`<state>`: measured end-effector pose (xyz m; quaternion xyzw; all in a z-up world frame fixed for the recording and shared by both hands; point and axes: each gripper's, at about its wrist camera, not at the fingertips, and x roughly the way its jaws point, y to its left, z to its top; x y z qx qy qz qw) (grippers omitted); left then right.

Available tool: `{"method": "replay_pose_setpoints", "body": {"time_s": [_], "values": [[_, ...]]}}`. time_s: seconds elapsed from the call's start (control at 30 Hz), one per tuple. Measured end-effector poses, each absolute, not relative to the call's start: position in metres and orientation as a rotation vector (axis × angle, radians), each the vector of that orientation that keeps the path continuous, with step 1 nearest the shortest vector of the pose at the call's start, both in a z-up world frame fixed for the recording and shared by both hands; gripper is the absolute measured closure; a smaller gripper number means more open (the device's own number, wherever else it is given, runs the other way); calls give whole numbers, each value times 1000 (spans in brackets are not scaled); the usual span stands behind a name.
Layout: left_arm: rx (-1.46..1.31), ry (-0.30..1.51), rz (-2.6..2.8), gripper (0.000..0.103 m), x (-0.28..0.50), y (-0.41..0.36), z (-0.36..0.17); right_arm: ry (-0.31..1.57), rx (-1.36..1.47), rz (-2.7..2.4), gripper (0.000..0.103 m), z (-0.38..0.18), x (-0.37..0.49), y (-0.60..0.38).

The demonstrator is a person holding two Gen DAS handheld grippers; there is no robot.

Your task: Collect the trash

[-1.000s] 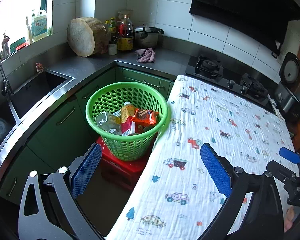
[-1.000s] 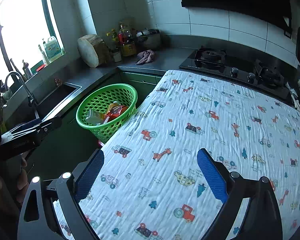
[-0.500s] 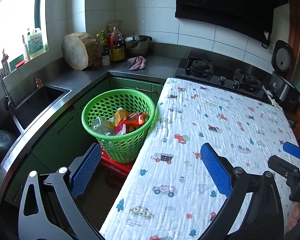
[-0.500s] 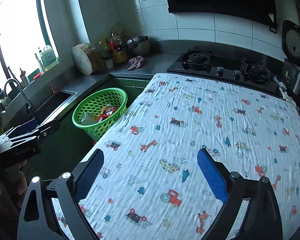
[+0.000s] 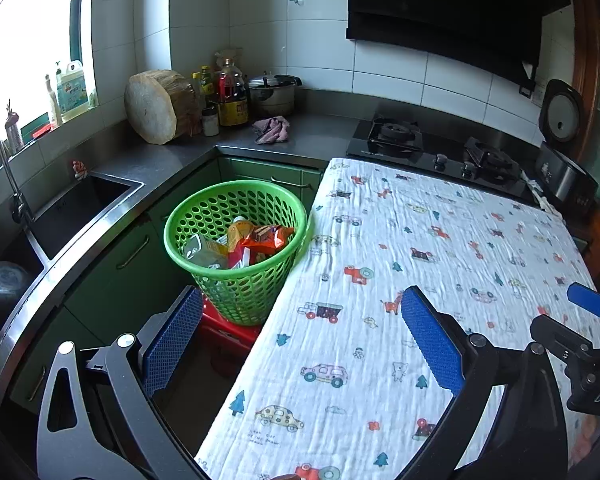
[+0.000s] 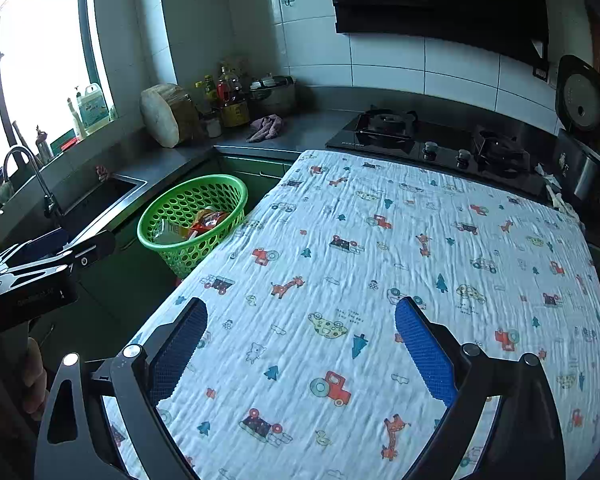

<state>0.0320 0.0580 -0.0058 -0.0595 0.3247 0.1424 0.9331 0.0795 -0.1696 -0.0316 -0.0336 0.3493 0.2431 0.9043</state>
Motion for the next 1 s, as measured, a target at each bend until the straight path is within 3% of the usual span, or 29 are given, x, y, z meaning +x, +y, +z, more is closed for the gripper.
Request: {"method": "replay_pose_setpoints", "body": {"time_s": [1.0], "values": [[-78,674,289,5,29,49,-10,719,-82,474,11,-35,77,-175]]}}
